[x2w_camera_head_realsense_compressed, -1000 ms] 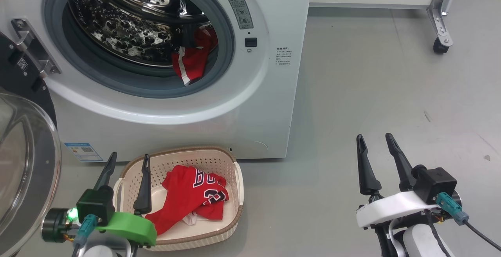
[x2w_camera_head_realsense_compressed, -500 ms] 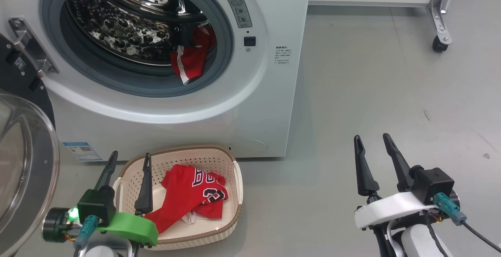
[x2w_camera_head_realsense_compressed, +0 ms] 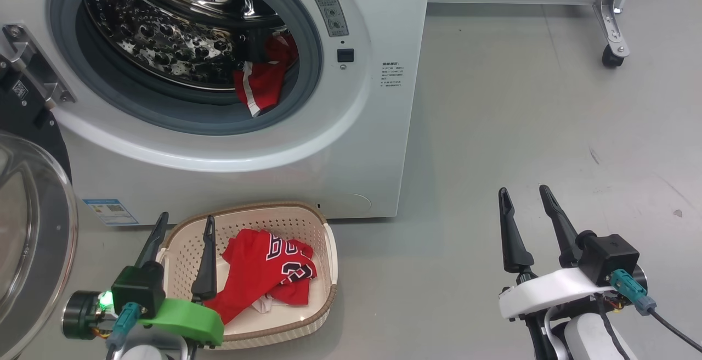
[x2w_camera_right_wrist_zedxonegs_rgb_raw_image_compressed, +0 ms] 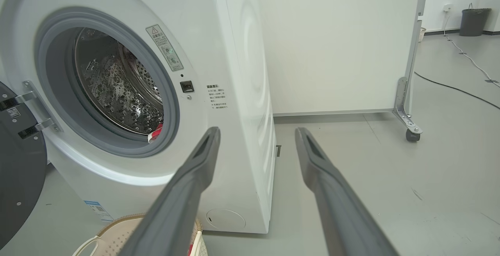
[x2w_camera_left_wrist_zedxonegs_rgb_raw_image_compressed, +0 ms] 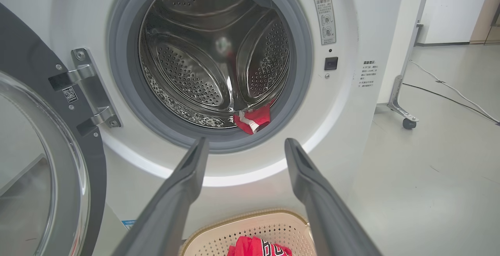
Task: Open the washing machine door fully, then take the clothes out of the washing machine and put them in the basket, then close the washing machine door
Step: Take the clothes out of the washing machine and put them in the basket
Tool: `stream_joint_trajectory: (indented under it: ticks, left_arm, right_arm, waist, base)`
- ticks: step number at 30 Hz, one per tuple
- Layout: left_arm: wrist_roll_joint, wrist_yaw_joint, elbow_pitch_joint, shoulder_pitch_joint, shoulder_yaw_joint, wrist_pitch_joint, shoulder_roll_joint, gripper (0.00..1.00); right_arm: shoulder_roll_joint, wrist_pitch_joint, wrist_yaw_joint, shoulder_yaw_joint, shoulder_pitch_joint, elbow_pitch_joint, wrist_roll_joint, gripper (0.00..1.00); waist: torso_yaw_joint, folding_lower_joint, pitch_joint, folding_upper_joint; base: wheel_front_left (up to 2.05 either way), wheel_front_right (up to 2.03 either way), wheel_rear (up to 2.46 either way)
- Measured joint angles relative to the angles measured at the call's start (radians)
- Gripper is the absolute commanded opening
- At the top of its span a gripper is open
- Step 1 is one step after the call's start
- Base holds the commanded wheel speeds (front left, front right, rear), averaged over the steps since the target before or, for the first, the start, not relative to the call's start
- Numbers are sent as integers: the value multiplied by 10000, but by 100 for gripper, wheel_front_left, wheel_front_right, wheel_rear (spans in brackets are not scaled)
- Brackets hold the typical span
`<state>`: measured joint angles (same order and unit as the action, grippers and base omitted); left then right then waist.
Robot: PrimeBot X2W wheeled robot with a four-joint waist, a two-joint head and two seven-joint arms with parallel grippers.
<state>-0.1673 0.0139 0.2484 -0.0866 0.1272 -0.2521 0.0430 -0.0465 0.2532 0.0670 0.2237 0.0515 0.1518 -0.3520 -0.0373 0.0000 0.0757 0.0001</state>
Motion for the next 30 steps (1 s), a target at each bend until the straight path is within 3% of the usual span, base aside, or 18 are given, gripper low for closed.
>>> stream_joint_trajectory:
  ticks: [30]
  left_arm:
    - [-169,174,-203,54,0,0,-2,100]
  right_arm:
    - [6,0,0,104,1,-82,2,100]
  waist:
    - [-111,0,102,0]
  base:
    - [0,0,0]
